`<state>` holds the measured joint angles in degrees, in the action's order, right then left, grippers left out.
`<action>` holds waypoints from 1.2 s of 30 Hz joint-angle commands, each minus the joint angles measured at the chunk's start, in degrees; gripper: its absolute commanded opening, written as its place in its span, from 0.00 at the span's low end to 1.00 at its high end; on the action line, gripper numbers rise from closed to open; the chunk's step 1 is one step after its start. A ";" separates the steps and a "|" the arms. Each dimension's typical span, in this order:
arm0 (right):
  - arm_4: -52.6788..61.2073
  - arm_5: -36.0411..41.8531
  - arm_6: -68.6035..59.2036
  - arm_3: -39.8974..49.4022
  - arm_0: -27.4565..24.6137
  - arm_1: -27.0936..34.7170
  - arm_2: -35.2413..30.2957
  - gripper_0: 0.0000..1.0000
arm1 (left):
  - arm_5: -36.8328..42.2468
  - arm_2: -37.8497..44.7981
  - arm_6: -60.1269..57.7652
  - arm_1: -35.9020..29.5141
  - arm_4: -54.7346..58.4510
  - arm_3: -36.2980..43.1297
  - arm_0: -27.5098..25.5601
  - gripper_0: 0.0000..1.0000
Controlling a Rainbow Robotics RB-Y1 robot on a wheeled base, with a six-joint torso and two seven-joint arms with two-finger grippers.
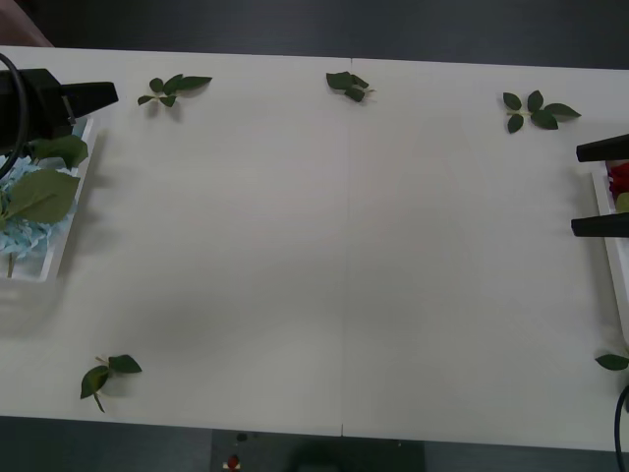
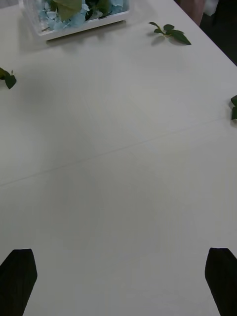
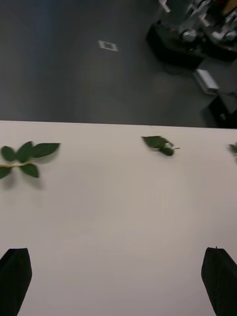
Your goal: Put the red flowers into the right box and the blue flowers into the left box
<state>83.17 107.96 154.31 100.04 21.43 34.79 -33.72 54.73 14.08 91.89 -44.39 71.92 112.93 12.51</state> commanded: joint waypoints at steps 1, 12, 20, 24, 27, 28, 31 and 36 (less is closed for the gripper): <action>-0.02 -0.29 0.69 1.73 0.28 1.16 -0.29 1.00 | -4.54 -2.57 7.25 -2.02 7.97 3.35 -1.96 1.00; -0.02 -0.29 0.69 1.73 0.28 1.16 -0.29 1.00 | -6.12 -5.47 23.86 -5.44 26.52 13.19 -10.58 1.00; -0.02 -0.29 0.69 1.73 0.28 1.16 -0.29 1.00 | 3.28 -5.12 31.42 -2.98 31.79 10.29 -7.50 1.00; -0.02 -0.29 0.69 1.73 0.28 1.16 -0.29 1.00 | 12.16 -2.83 32.21 2.55 31.00 6.87 -4.16 1.00; -0.02 -0.29 0.69 1.73 0.28 1.16 -0.29 1.00 | 18.75 -0.37 32.48 7.21 28.80 5.46 -2.49 1.00; -0.02 -0.29 0.69 1.73 0.28 1.16 -0.29 1.00 | 21.56 0.95 32.57 9.32 26.87 5.46 -1.70 1.00; -0.02 -0.29 0.69 1.73 0.28 1.16 -0.29 1.00 | 24.29 1.65 32.74 12.31 24.06 5.46 -0.64 1.00; -0.02 -0.29 0.69 1.73 0.28 1.16 -0.29 1.00 | 23.32 -1.34 36.17 15.21 21.60 5.46 -0.73 1.00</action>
<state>83.16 107.95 154.31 100.06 21.43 34.79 -33.72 78.96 15.48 122.57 -28.87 94.27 117.48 11.23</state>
